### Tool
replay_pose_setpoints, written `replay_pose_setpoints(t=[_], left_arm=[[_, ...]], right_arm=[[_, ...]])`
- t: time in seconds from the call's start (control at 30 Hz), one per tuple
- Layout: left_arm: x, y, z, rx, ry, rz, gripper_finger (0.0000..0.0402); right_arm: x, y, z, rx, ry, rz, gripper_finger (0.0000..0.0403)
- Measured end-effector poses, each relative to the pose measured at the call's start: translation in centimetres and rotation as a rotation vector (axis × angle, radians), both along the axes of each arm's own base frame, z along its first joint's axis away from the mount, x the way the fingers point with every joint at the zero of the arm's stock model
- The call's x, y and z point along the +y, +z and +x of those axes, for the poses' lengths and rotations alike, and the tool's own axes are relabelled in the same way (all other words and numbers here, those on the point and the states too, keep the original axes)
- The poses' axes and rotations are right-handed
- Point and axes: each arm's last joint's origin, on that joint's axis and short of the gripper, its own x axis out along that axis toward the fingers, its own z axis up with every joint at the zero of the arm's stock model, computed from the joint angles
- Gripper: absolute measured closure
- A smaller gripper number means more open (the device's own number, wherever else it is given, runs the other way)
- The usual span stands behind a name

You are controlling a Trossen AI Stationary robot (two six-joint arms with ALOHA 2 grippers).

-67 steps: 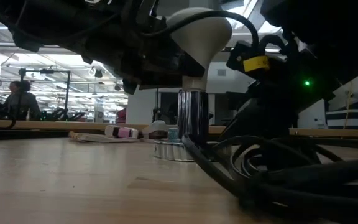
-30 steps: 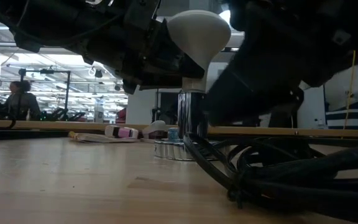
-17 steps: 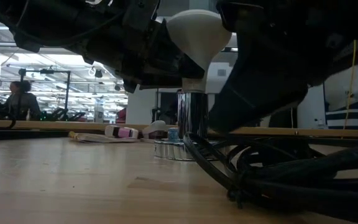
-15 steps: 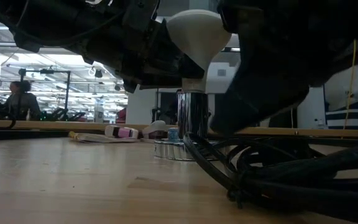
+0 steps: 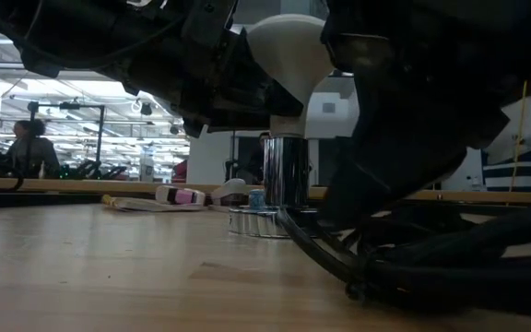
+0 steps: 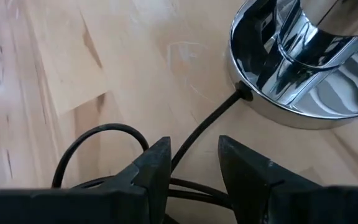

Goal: Screw lightbulb
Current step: Insert the white lightbulb into the silver lamp

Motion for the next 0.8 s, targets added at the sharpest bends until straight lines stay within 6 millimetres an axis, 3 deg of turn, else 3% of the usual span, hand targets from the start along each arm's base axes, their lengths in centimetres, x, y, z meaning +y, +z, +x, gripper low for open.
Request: replay_pose_setpoints(t=[0.33, 0.8], left_arm=[[0.0, 0.0, 0.0, -0.001, 0.001, 0.000, 0.0243], [0.0, 0.0, 0.0, -0.001, 0.002, 0.000, 0.0243]], right_arm=[[0.0, -0.2, -0.2, 0.034, -0.020, 0.038, 0.0265], [-1.1, -0.8, -1.6, 0.170, -0.087, -0.085, 0.0265]])
